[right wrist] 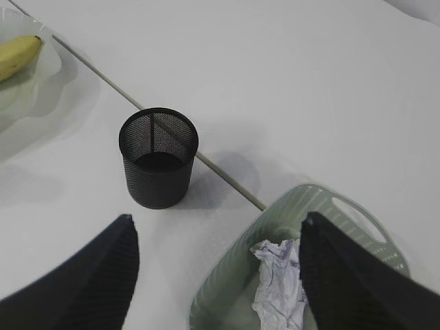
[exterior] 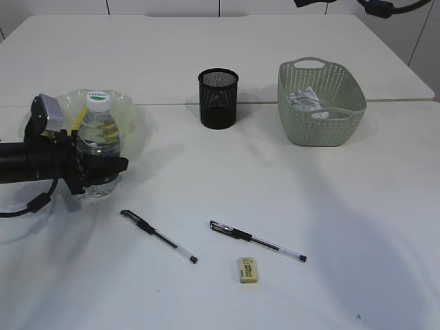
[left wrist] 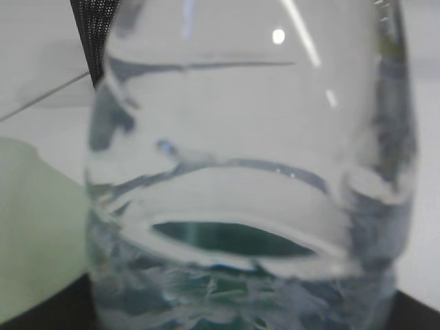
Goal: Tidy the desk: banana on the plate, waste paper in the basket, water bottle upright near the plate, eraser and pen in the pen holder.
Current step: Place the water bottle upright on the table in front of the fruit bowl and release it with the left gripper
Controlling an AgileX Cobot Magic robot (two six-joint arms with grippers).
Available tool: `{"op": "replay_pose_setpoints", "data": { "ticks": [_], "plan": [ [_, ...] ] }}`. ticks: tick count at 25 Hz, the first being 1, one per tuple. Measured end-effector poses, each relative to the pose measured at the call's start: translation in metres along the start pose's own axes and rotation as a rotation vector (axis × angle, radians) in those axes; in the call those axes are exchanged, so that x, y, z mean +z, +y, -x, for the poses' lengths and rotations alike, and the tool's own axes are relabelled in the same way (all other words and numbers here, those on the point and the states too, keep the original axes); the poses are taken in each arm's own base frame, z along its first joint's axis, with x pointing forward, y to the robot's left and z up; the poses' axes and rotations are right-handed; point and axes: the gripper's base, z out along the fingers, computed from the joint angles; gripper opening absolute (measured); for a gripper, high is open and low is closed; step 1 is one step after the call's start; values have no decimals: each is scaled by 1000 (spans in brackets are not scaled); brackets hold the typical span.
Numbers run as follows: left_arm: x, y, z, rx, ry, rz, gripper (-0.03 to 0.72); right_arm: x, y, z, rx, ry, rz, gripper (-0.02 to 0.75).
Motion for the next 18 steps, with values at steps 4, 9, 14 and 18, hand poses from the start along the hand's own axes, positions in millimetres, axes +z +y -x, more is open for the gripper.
{"op": "replay_pose_setpoints", "data": {
  "ticks": [4,9,14,18],
  "plan": [
    [0,0,0,-19,0,1,406,0,0,0,0,0,0,538],
    [0,1,0,-23,1,4,407,0,0,0,0,0,0,538],
    [0,1,0,-24,-1,3,407,0,0,0,0,0,0,538],
    [0,1,1,-24,-2,2,414,0,0,0,0,0,0,538]
  ]
}}
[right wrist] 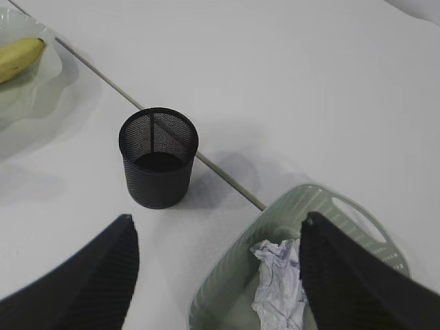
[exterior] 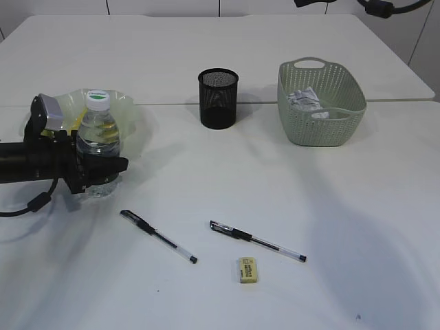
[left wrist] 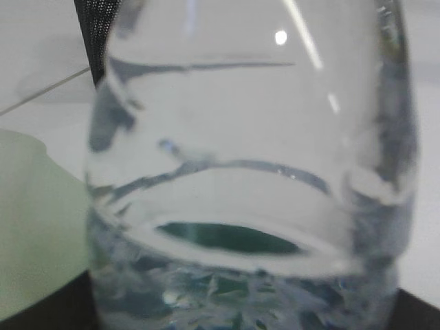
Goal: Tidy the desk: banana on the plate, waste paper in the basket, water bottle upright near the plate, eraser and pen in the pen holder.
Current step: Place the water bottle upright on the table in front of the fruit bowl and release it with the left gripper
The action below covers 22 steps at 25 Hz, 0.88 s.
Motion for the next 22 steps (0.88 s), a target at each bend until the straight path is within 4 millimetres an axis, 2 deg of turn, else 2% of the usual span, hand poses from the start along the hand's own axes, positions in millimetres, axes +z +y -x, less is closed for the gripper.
{"op": "replay_pose_setpoints", "data": {
  "ticks": [5,12,22],
  "plan": [
    [0,0,0,0,1,-4,452,0,0,0,0,0,0,538],
    [0,-1,0,1,-3,-10,465,0,0,0,0,0,0,538],
    [1,4,10,-38,-45,-28,503,0,0,0,0,0,0,538]
  ]
}}
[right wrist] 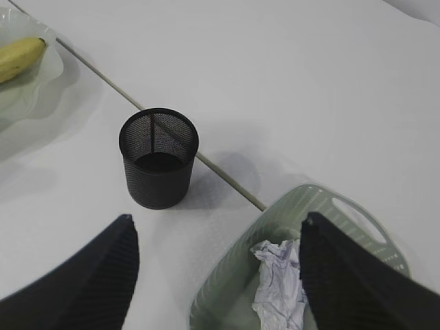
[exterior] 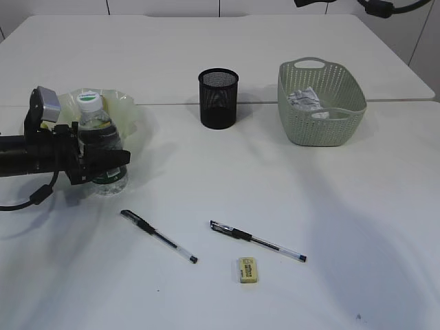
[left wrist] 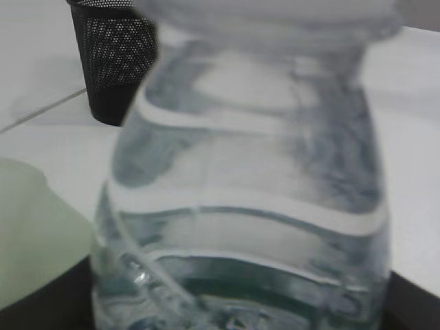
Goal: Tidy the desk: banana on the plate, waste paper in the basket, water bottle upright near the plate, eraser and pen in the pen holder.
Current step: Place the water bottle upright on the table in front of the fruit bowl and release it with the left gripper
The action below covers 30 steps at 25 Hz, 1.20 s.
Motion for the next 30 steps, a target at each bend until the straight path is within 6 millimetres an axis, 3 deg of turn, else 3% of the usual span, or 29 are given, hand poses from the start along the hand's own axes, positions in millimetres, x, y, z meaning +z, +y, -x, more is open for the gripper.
{"op": "replay_pose_setpoints", "data": {
  "ticks": [15,30],
  "plan": [
    [-3,2,2,-141,-15,-1,554,0,0,0,-2,2,-3,538],
    [-12,2,29,-91,-50,14,571,0,0,0,-3,3,-4,538]
  ]
}}
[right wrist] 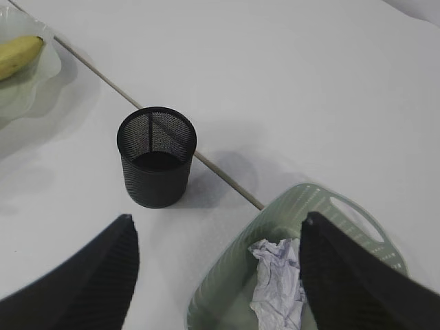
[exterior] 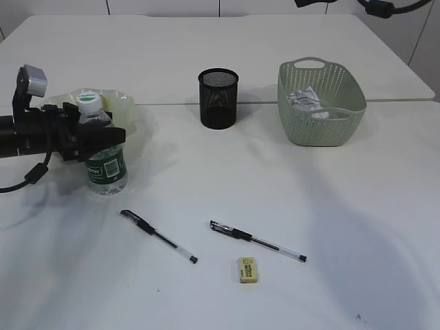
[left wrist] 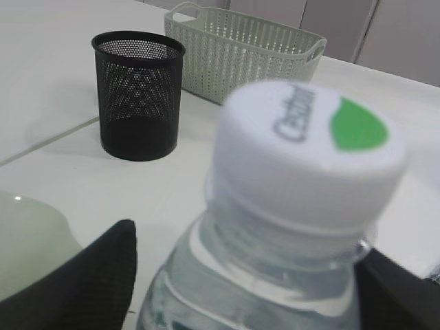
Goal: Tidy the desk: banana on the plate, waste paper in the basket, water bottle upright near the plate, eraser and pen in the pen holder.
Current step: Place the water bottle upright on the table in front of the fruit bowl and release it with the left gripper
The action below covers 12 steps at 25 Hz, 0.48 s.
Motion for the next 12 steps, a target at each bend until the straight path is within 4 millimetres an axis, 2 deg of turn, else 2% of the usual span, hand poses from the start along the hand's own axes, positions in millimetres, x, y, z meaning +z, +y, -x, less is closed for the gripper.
{"op": "replay_pose_setpoints", "data": {
  "ticks": [12],
  "plan": [
    [-2,4,25,25,-35,5,575,0,0,0,0,0,0,538]
  ]
}}
